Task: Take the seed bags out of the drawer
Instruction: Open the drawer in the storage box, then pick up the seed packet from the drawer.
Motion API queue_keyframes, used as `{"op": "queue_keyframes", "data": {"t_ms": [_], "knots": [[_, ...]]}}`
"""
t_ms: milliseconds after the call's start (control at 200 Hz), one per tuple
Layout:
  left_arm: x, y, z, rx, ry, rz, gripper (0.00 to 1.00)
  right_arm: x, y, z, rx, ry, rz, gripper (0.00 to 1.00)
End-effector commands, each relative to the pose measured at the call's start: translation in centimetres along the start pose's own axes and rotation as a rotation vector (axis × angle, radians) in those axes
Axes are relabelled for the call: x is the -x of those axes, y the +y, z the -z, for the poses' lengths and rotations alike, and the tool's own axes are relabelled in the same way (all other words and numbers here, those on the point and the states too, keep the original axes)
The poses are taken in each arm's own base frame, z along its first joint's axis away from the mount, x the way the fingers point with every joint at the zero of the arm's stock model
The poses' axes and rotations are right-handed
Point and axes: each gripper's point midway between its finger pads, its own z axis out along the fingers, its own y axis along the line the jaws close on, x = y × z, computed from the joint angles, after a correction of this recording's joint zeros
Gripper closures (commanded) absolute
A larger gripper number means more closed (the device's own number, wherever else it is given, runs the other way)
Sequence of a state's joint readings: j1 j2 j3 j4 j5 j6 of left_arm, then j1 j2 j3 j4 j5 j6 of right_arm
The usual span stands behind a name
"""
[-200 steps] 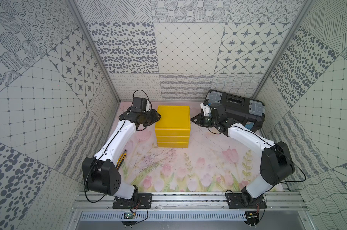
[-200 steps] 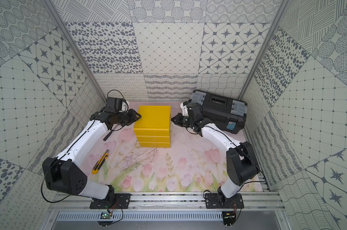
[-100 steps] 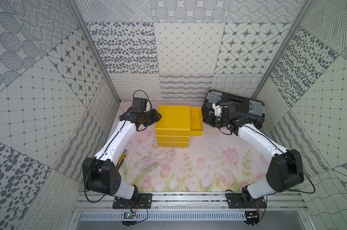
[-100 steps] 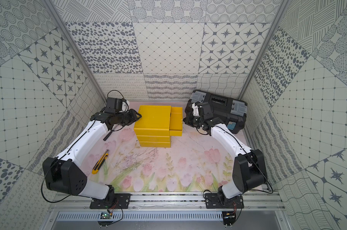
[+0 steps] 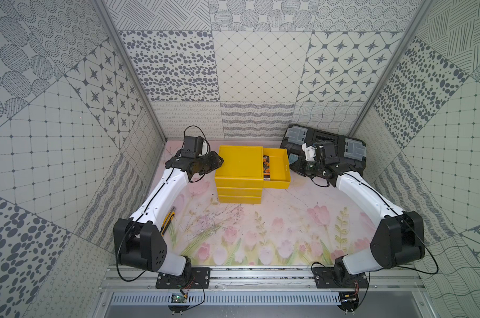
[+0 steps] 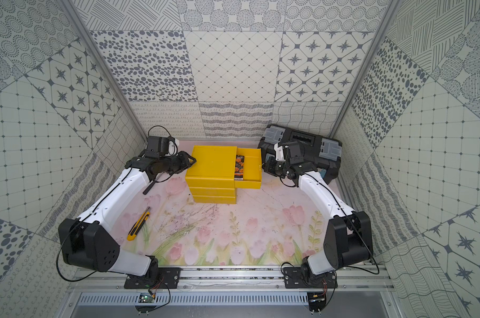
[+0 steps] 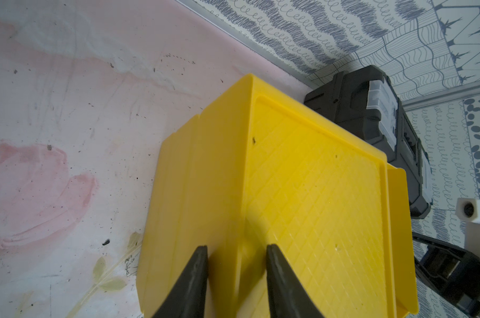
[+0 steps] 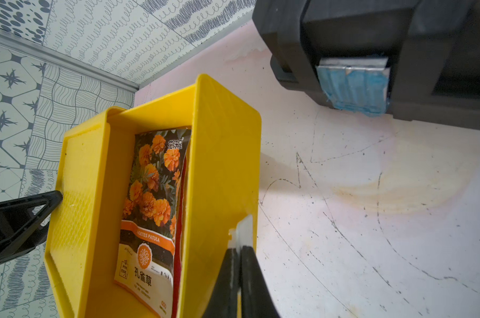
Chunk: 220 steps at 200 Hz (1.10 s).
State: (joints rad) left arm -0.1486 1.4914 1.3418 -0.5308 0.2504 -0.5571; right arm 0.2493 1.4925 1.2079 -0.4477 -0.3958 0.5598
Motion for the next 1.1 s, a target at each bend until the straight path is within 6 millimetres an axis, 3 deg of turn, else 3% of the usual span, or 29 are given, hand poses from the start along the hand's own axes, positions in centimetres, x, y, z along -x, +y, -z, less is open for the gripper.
{"op": "queue_keyframes", "data": {"t_ms": [0,130,270,435,600,720,846,971,1096], "knots": [[-4.9,3.5,-0.4,0.134,0.181,0.037,0.63,2.3,0.8,0.6,0.016,-0.054,0.02,0.89],[-5.1,3.5,-0.5,0.126,0.185,0.037,0.64,2.7,1.0,1.2,0.003,-0.075,0.03,0.66],[-5.3,3.5,-0.7,0.121,0.193,0.038,0.66,3.4,1.2,3.0,-0.027,-0.123,0.05,0.49],[-5.5,3.6,-0.8,0.12,0.198,0.043,0.66,4.2,3.0,5.8,-0.014,-0.18,0.075,0.46],[-5.4,3.3,-0.3,0.109,0.182,0.043,0.63,3.8,7.7,7.3,0.069,-0.196,0.129,0.47],[-5.4,3.3,-0.2,0.11,0.181,0.042,0.63,2.7,10.9,6.1,0.115,-0.161,0.156,0.48],[-5.6,3.5,-0.2,0.114,0.185,0.04,0.63,1.5,12.6,3.3,0.099,-0.117,0.17,0.51],[-5.9,3.6,-0.3,0.111,0.188,0.042,0.63,1.1,11.7,0.0,0.019,-0.098,0.15,0.55],[-6.2,3.6,-0.4,0.102,0.194,0.047,0.63,1.6,9.8,-1.7,-0.076,-0.114,0.12,0.58]]}}
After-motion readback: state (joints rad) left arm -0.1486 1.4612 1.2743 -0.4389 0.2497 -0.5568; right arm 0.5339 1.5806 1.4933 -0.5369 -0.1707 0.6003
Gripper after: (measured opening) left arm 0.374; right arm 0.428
